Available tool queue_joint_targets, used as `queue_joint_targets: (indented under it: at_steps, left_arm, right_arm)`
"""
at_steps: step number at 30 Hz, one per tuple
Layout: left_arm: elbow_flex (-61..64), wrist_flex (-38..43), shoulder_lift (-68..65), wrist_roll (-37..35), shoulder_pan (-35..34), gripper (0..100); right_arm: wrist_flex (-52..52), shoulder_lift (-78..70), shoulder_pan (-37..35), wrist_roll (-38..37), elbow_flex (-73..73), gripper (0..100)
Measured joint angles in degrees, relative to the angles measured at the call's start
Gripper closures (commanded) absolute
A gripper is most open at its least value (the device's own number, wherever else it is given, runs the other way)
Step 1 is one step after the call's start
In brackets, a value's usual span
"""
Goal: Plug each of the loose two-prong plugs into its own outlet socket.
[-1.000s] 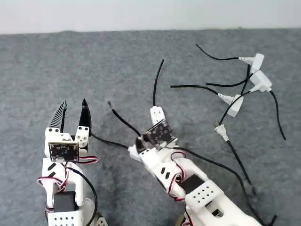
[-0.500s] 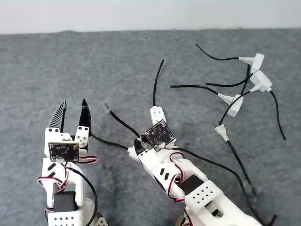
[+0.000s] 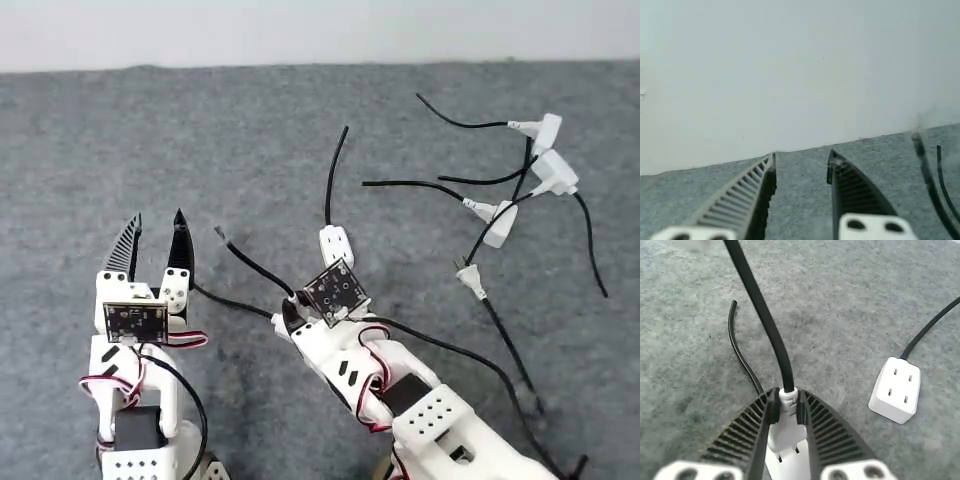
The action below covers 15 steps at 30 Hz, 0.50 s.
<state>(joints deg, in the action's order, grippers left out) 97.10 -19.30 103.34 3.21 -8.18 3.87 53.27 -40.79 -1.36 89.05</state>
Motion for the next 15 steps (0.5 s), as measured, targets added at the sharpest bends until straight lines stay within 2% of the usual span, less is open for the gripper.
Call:
queue_joint_targets:
  at_steps: [15]
  left_arm:
    - [0.00, 0.00, 0.00, 0.00, 0.00, 83]
  right_arm:
    - [0.00, 0.79, 1.58, -0.97, 1.49, 99.1]
